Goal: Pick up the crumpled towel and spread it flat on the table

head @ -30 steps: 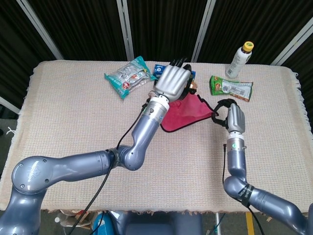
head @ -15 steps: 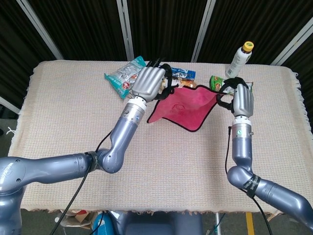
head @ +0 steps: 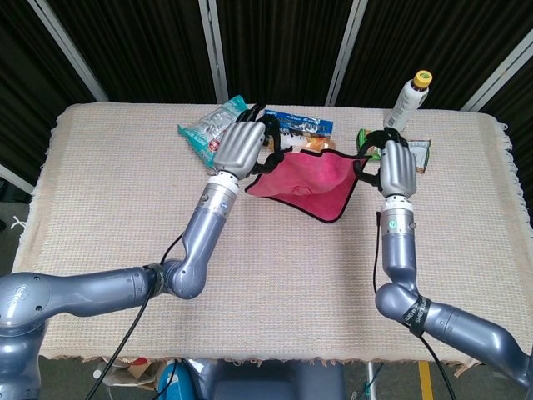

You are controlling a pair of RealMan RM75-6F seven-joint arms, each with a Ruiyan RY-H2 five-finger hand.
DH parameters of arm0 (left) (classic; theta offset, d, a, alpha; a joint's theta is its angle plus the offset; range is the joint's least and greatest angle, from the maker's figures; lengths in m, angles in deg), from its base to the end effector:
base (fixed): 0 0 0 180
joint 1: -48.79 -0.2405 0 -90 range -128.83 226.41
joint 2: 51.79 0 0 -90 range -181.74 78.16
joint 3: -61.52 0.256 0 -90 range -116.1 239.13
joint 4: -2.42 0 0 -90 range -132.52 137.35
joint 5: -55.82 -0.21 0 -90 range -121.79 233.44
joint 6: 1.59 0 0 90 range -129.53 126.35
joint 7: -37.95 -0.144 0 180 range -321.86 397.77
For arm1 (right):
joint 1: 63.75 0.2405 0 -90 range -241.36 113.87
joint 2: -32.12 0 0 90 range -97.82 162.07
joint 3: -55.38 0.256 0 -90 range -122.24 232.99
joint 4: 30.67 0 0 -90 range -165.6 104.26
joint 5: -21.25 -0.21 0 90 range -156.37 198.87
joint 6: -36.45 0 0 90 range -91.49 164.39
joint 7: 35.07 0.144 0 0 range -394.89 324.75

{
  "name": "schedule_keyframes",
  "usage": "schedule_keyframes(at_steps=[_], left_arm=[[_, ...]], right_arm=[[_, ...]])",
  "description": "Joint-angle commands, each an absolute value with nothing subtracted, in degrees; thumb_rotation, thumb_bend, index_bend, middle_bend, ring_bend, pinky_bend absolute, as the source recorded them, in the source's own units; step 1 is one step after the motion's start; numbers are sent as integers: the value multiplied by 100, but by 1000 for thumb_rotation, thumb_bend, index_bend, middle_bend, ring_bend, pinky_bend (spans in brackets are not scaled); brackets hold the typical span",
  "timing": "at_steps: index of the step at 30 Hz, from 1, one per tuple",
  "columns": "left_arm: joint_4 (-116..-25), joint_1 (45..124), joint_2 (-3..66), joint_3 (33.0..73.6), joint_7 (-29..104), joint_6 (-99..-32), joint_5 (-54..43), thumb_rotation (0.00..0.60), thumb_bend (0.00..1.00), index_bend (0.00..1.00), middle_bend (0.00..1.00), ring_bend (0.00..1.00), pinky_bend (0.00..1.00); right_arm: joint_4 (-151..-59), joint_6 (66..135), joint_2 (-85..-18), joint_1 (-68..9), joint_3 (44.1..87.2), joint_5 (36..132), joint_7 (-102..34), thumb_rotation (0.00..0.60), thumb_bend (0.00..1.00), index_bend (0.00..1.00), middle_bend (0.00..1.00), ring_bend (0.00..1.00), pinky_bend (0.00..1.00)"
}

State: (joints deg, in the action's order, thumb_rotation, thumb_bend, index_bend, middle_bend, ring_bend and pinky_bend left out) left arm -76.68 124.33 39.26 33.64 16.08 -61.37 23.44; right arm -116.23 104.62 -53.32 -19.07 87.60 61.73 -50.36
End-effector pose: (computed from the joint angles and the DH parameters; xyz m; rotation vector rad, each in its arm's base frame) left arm 0.0715 0.4408 0.0365 -1.5908 -1.0265 -1.3630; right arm -0.1302 -0.4231 0.1017 1.0754 -1.1774 1.2689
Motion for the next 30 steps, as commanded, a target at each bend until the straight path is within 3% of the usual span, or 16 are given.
schedule_keyframes(at_steps=[1,12,24,30], left_arm=[[-7710,12330,3940,3407,1701,-6117,2272,600,527,641,287,80,137],[-8521,11615,3841,3744,2171,-6469,1771,600,526,648,290,81,137],[-9526,10488,3904,4666,2635,-7028,1037,600,526,650,292,81,137],[-9803,10096,3961,4994,2760,-7237,674,600,526,651,293,81,137]], right_arm=[[-11730,10566,-5353,-1929,8656,6262,-5093,600,500,718,333,152,163],[-12365,11088,-5376,-2291,7921,6777,-5442,600,500,718,332,152,163],[-12837,11543,-5582,-2932,6857,7580,-5539,600,501,718,332,152,163],[-12933,11653,-5641,-3167,6578,7841,-5502,600,500,718,332,151,163]])
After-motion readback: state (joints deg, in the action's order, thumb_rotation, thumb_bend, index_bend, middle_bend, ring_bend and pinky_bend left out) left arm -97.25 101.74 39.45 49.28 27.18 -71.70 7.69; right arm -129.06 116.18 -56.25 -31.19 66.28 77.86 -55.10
